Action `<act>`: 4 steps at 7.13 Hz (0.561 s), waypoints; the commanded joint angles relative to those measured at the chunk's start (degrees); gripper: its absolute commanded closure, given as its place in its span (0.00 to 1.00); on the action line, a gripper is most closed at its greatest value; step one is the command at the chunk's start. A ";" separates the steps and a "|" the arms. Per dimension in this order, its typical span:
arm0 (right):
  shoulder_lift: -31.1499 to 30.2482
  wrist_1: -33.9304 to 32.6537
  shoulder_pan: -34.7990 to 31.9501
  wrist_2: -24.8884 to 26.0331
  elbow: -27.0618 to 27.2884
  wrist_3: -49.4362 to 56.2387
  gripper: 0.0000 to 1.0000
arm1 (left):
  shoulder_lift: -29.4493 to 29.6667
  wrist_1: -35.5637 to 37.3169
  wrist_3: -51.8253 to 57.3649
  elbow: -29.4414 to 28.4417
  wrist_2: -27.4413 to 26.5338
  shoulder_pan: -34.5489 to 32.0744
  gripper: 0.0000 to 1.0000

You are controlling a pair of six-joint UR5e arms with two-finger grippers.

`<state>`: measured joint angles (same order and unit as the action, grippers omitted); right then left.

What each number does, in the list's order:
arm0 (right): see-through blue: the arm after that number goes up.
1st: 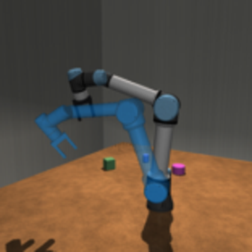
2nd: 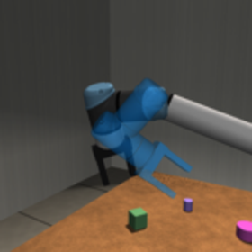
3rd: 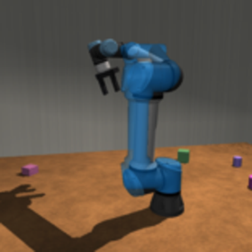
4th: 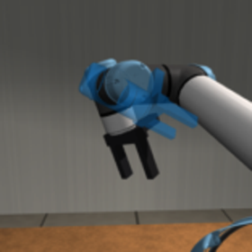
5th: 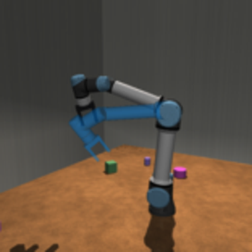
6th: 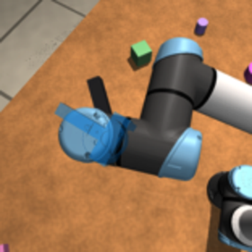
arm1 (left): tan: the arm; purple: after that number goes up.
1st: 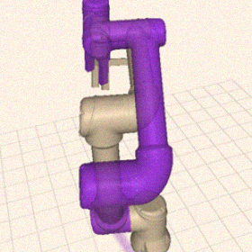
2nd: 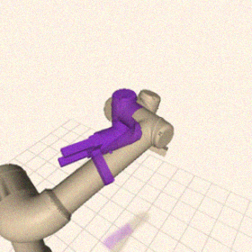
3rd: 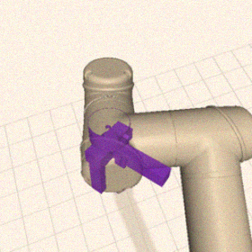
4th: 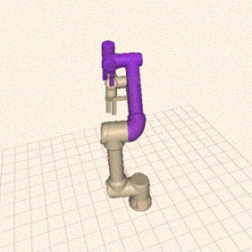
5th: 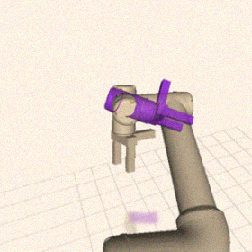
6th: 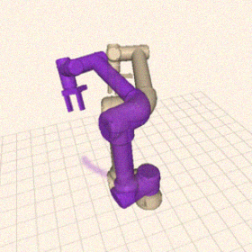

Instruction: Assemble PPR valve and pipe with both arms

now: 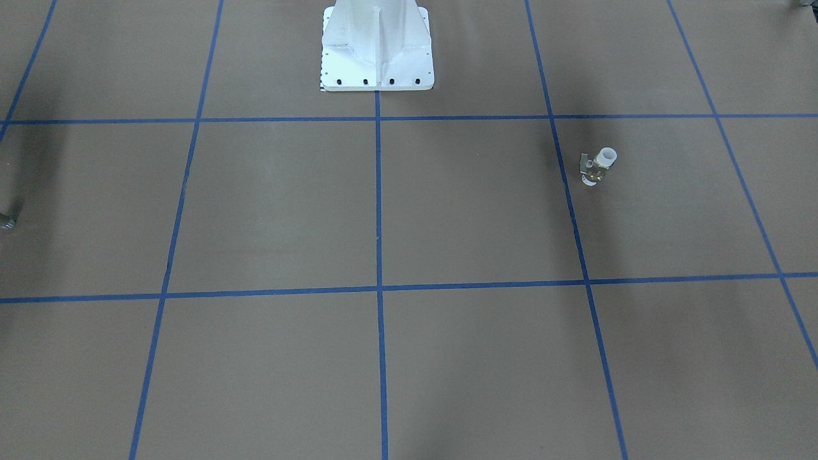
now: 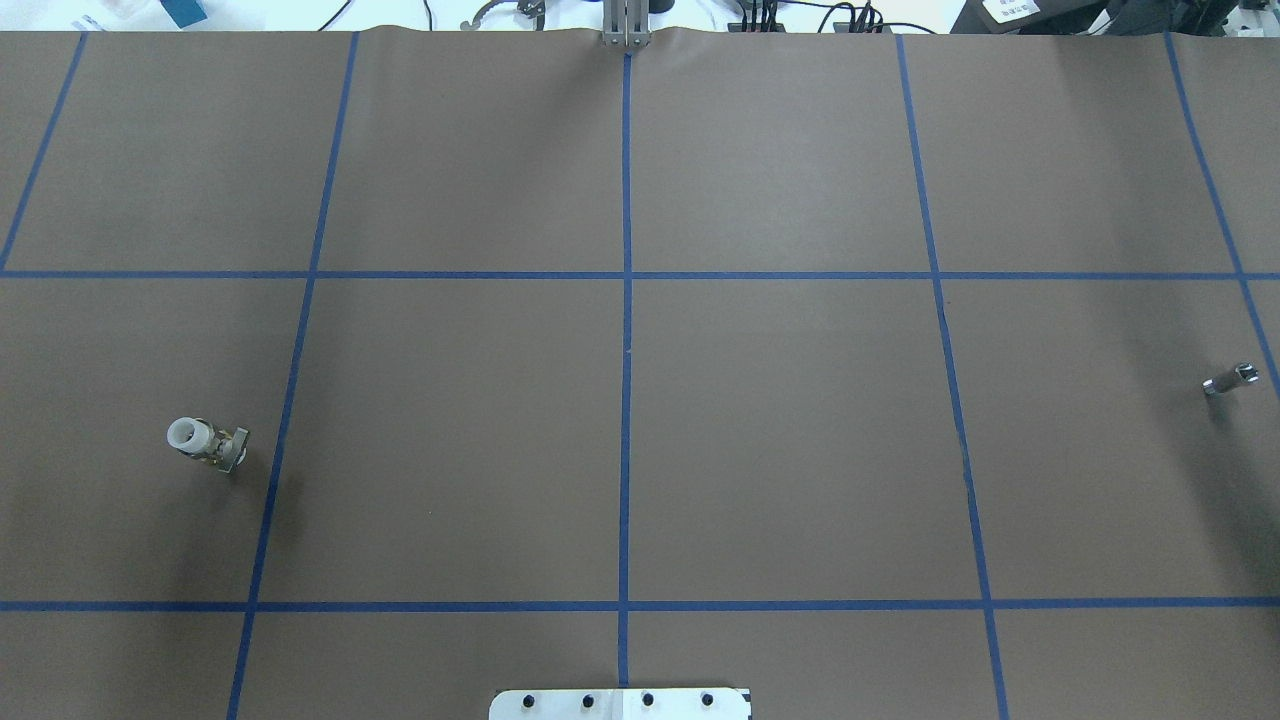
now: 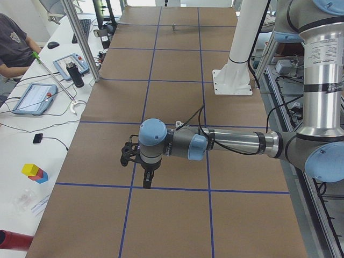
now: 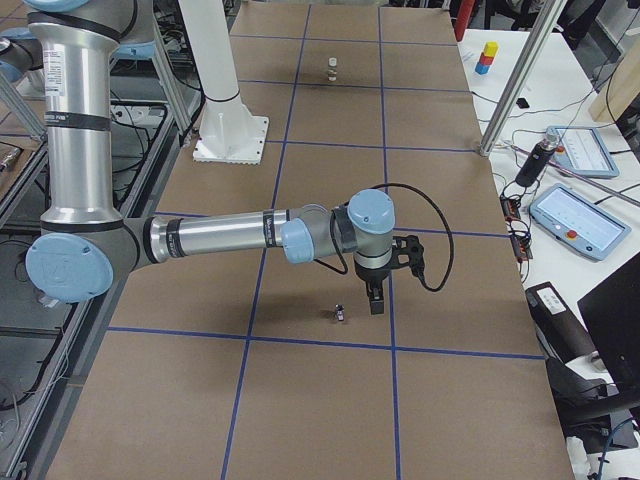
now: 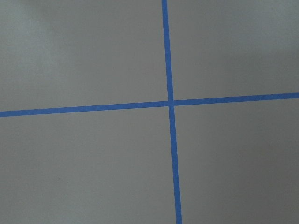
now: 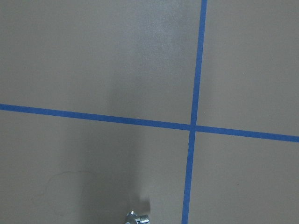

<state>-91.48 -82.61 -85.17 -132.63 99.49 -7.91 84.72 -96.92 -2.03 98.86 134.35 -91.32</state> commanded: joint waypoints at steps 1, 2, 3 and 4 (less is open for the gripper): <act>0.69 -0.36 0.00 -0.26 -0.43 -0.01 0.00 | -0.17 -2.46 0.27 -0.16 0.03 0.00 0.00; 0.69 -0.36 0.09 -0.26 -0.52 -0.01 0.00 | -1.21 -3.26 0.18 -0.33 0.03 0.00 0.00; 0.69 -0.27 0.00 -0.17 -0.61 -0.09 0.00 | -3.40 -6.40 0.18 0.27 0.03 0.00 0.00; 0.69 -0.27 0.00 -0.17 -0.61 -0.09 0.00 | -5.86 -10.79 0.01 -0.07 0.12 0.00 0.00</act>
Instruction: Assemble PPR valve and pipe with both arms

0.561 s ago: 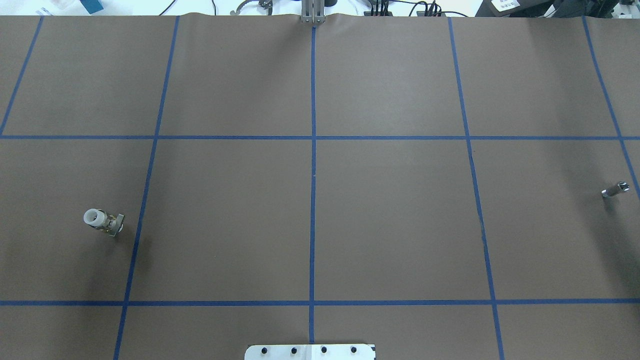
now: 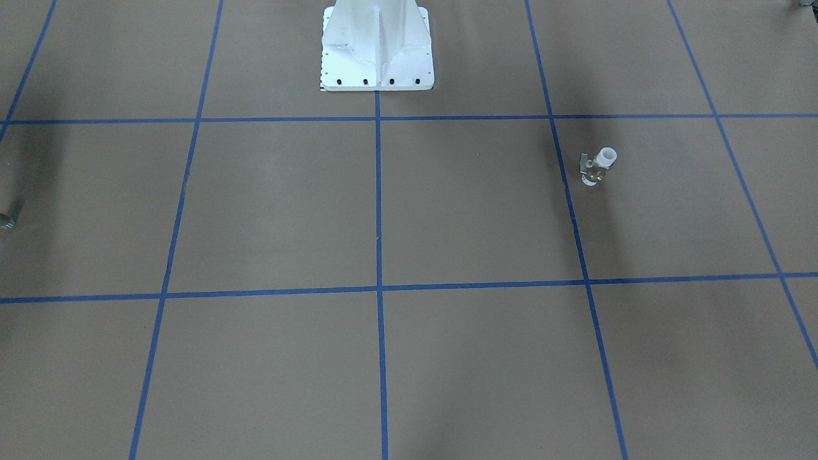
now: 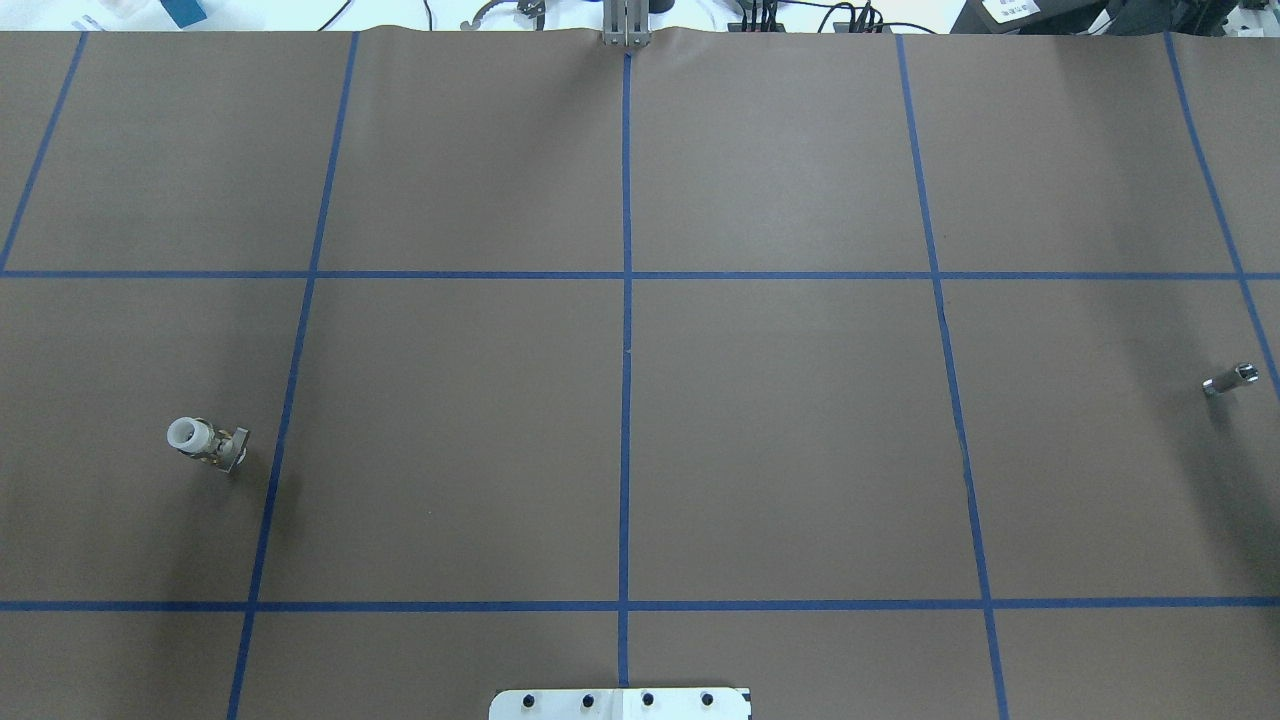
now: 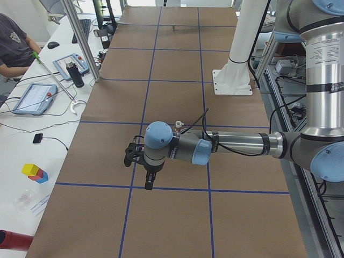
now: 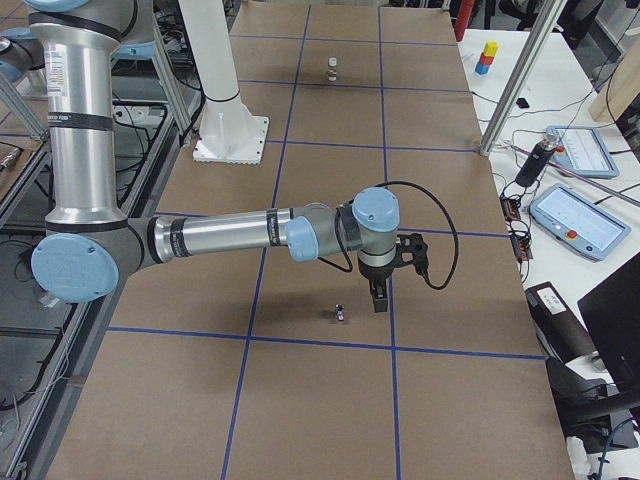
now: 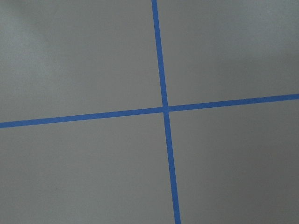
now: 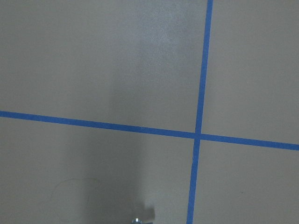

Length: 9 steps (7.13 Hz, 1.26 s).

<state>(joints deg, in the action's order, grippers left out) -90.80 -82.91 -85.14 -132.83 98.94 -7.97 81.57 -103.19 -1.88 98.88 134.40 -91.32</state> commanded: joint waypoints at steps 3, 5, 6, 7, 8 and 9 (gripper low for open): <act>-0.25 0.12 0.06 0.02 0.03 -0.03 0.00 | -2.73 -5.45 -0.40 -0.09 1.11 0.26 0.00; -0.51 0.64 0.24 -0.06 0.03 -3.17 0.00 | -2.47 -5.71 -5.57 -0.09 3.85 0.79 0.00; -0.51 0.64 0.33 -0.15 0.03 -3.37 0.00 | -2.38 -6.06 -5.85 -0.09 3.85 1.14 0.00; -0.60 0.64 0.68 -0.15 -0.06 -3.37 0.00 | -2.12 -6.06 -5.76 0.09 3.85 2.27 0.00; -0.78 0.73 1.20 -0.24 0.03 -3.20 0.00 | -1.77 -6.06 -5.94 0.26 3.85 3.68 0.00; -0.69 0.99 2.69 -0.15 0.20 -2.76 0.00 | -1.85 -5.98 -5.94 0.18 3.85 3.87 0.00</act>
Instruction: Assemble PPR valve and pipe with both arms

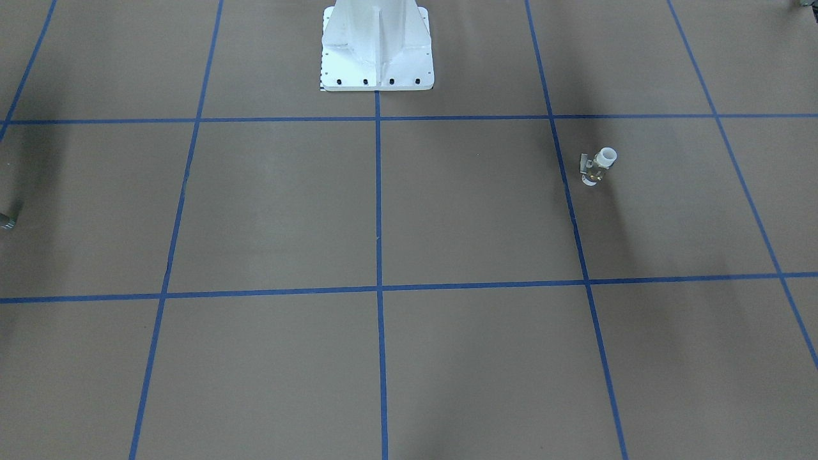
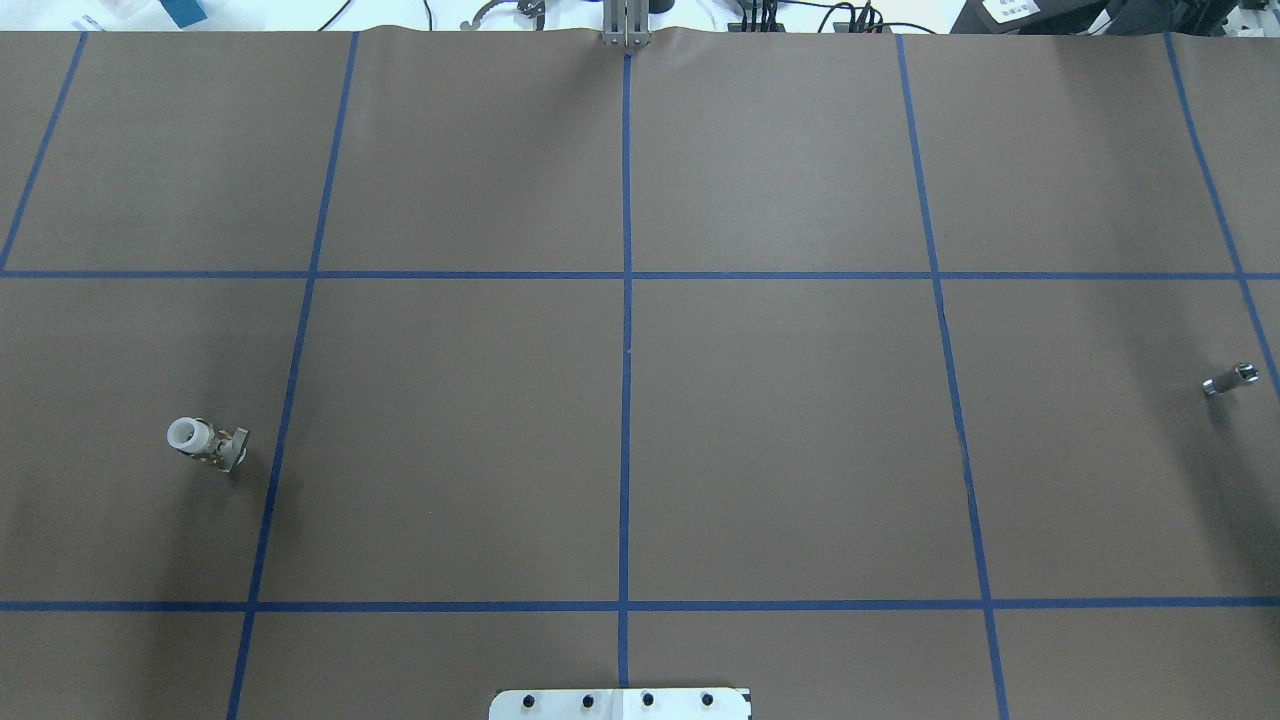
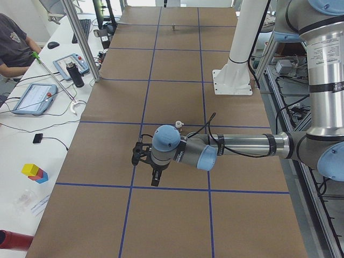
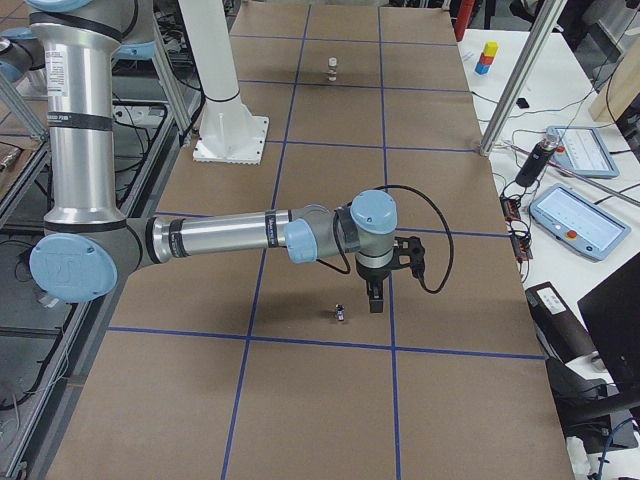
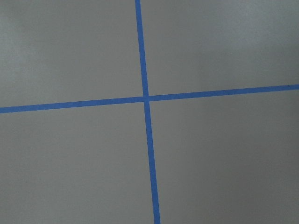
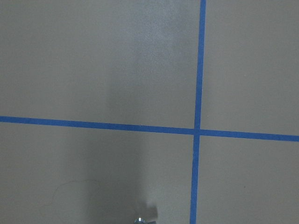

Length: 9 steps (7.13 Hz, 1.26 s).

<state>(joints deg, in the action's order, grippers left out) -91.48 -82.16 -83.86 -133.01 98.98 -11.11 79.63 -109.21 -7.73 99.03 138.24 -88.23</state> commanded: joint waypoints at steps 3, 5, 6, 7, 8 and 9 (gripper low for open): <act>-1.33 3.41 4.66 0.12 -0.10 0.55 0.00 | -0.35 0.67 -0.18 -0.51 0.10 0.87 0.00; -1.50 3.41 5.02 -0.23 -0.10 0.65 0.00 | -0.09 -0.03 -5.43 -0.25 0.10 1.13 0.00; -1.42 3.50 5.02 -0.14 -0.01 0.73 0.00 | 0.09 -0.91 -6.50 0.45 0.02 2.70 0.00; -1.42 3.50 5.19 0.03 0.08 0.74 0.00 | 1.22 -2.74 -15.82 1.94 -0.42 7.06 0.00; -1.42 3.41 5.19 0.47 -0.01 -0.31 0.00 | 1.58 -3.98 -26.70 5.00 -1.99 13.89 0.00; -1.42 3.41 5.28 0.56 -0.01 -3.45 0.00 | 1.84 -4.77 -33.25 8.25 -5.14 19.27 0.00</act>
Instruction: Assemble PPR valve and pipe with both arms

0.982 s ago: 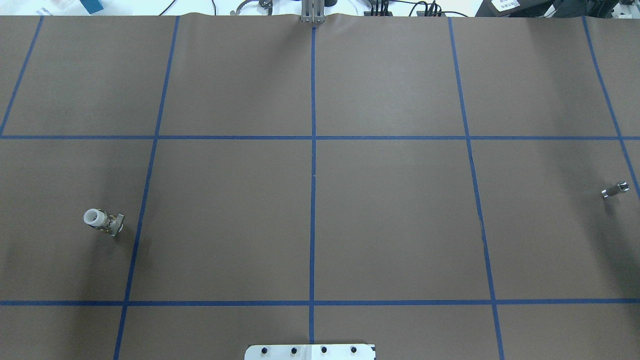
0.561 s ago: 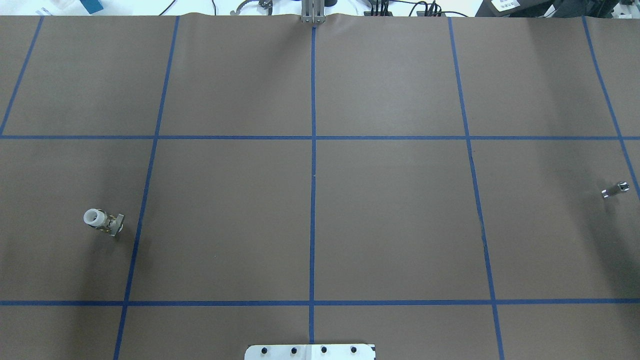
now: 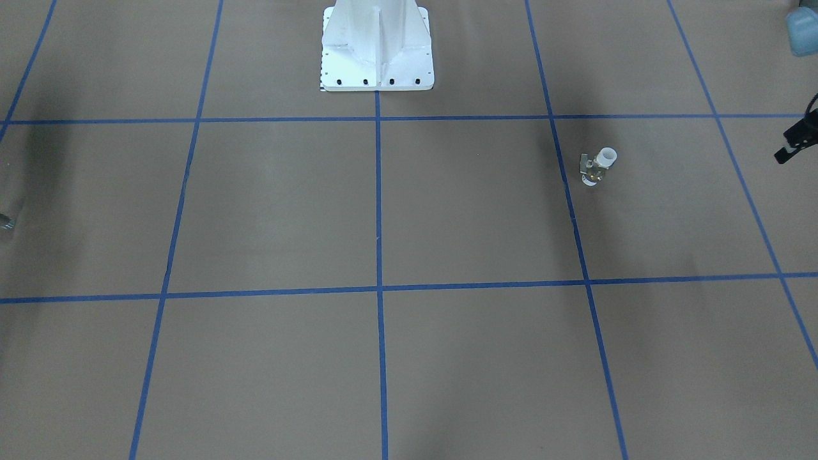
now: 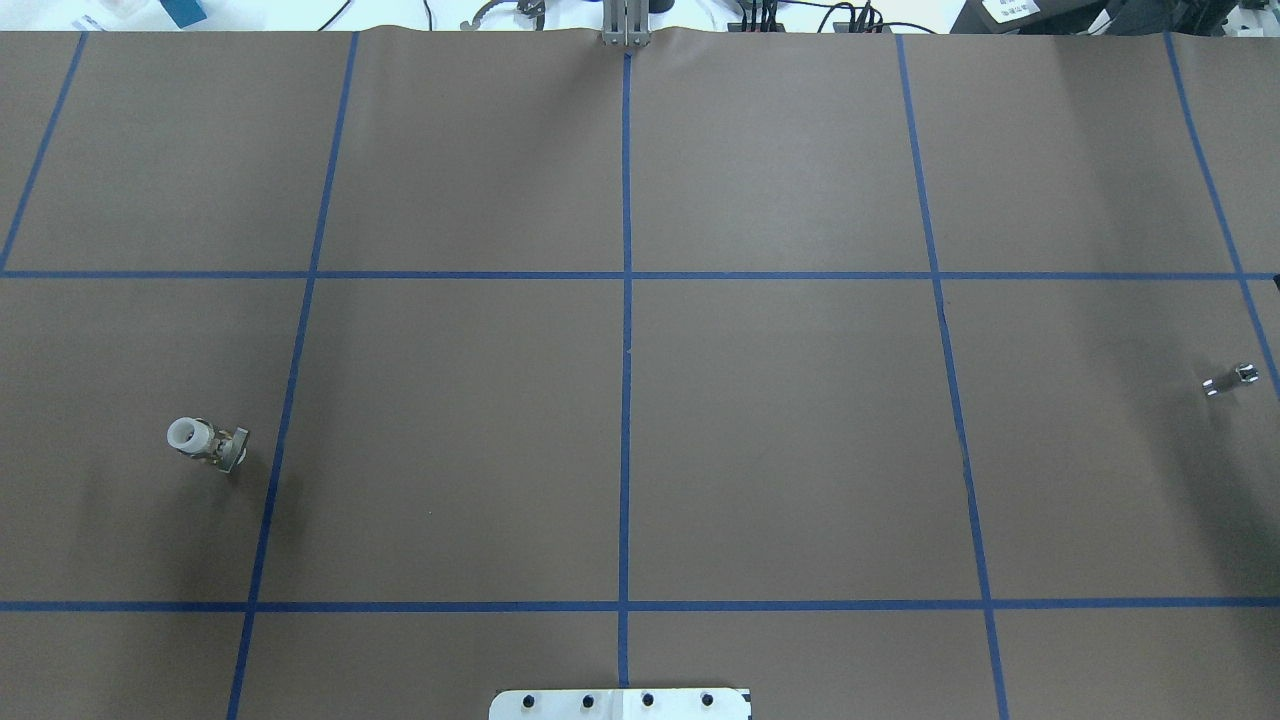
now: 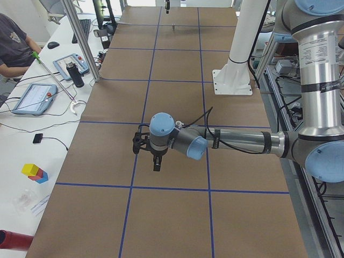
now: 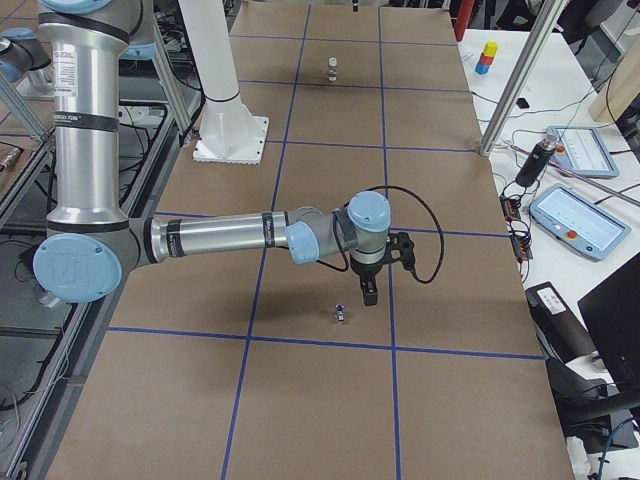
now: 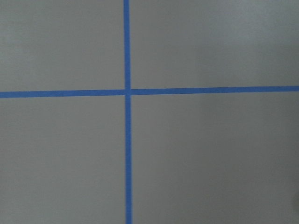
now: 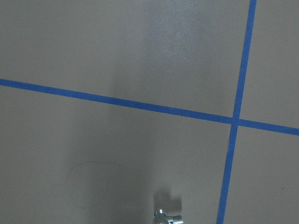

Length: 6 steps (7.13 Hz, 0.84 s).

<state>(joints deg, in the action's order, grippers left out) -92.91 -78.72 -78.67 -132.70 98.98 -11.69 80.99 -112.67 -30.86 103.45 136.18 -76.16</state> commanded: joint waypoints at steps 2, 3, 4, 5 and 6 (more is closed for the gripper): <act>-0.08 -0.03 0.18 -0.01 -0.19 -3.87 0.00 | 3.10 -1.32 -25.23 7.81 -9.67 18.53 0.00; -0.08 -0.03 0.18 -0.18 -0.28 -3.78 0.00 | 4.17 -1.24 -30.61 8.09 -15.80 26.07 0.00; -0.08 -0.12 0.18 -0.27 -0.72 -4.39 0.00 | 4.87 -1.06 -33.36 8.26 -17.69 29.54 0.00; -0.08 -0.12 0.18 -0.36 -1.24 -4.48 0.00 | 5.49 -0.80 -35.22 9.22 -17.53 30.36 0.00; 0.01 -0.12 0.18 -0.62 -1.34 -4.48 0.00 | 5.49 0.51 -36.37 11.14 -17.62 31.93 0.00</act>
<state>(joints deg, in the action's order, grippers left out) -92.98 -78.82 -78.49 -133.07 97.96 -16.06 86.11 -113.31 -64.99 112.67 119.11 -46.57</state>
